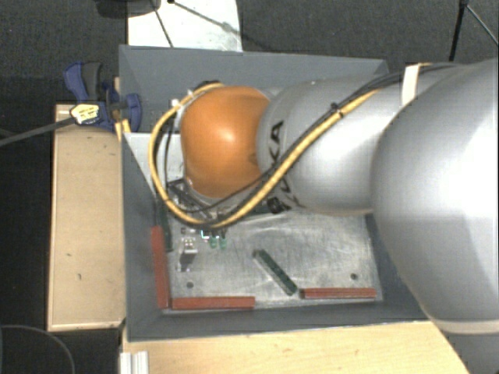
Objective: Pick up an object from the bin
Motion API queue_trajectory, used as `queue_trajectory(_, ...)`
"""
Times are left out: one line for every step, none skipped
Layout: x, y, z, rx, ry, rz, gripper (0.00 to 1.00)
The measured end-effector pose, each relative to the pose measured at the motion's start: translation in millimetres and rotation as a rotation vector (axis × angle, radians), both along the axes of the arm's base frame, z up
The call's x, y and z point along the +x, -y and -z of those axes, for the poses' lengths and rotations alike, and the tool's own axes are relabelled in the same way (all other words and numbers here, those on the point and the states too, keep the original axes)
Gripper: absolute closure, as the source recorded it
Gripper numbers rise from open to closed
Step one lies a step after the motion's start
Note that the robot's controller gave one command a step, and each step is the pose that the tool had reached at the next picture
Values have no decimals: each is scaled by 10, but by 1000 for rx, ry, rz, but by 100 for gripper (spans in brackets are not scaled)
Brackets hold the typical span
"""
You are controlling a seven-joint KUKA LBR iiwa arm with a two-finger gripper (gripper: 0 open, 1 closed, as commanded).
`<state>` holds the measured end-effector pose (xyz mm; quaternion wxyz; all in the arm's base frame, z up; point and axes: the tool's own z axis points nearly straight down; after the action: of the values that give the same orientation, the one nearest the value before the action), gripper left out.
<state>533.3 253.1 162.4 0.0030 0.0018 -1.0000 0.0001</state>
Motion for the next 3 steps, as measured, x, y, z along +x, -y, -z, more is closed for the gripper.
queue_trajectory(23,12,-47,2,8,6,0)
queue_trajectory(-208,516,907,3,10,-20,100)
queue_trajectory(-215,520,918,2,8,-15,0)
